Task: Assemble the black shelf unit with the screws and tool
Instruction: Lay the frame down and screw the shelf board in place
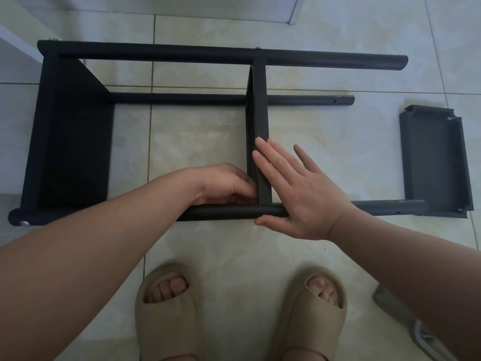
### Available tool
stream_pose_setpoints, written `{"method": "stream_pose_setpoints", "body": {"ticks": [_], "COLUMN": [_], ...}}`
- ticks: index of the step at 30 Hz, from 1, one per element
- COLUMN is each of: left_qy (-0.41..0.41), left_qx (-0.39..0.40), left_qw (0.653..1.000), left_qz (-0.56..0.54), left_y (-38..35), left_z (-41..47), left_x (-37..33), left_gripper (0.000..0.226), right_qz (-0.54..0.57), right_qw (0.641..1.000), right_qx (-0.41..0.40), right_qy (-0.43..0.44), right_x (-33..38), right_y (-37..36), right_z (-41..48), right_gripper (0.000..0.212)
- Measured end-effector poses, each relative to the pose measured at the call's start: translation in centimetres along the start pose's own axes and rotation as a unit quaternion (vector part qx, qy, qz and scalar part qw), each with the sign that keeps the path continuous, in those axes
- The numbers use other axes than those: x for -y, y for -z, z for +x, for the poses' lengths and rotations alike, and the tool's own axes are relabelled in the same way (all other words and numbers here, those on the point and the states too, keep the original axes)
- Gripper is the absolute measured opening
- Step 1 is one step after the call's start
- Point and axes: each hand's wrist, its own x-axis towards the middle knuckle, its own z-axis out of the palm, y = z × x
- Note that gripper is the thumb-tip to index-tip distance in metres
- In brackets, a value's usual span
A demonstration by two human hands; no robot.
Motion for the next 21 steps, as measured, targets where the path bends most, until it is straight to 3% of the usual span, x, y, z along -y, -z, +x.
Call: {"method": "stream_pose_setpoints", "body": {"ticks": [3, 12, 16, 21], "left_qy": [-0.001, -0.012, -0.004, 0.007], "left_qx": [0.013, 0.049, 0.016, 0.038], "left_qw": [1.000, 0.998, 1.000, 0.999], "left_qz": [-0.015, -0.046, -0.005, -0.036], "left_y": [-0.02, -0.04, -0.06, 0.21], "left_z": [-0.06, -0.21, 0.08, 0.04], "left_x": [-0.01, -0.04, 0.16, 0.31], "left_gripper": [0.015, 0.034, 0.015, 0.019], "right_qz": [-0.003, -0.003, -0.006, -0.004], "right_qw": [1.000, 1.000, 1.000, 1.000], "right_qx": [0.001, 0.000, 0.001, 0.000], "right_qy": [0.000, 0.000, 0.000, 0.001], "right_x": [0.01, 0.05, 0.06, 0.00], "right_y": [-0.02, 0.00, 0.02, -0.02], "right_z": [-0.01, 0.00, -0.01, -0.03], "right_gripper": [0.102, 0.102, 0.102, 0.102]}}
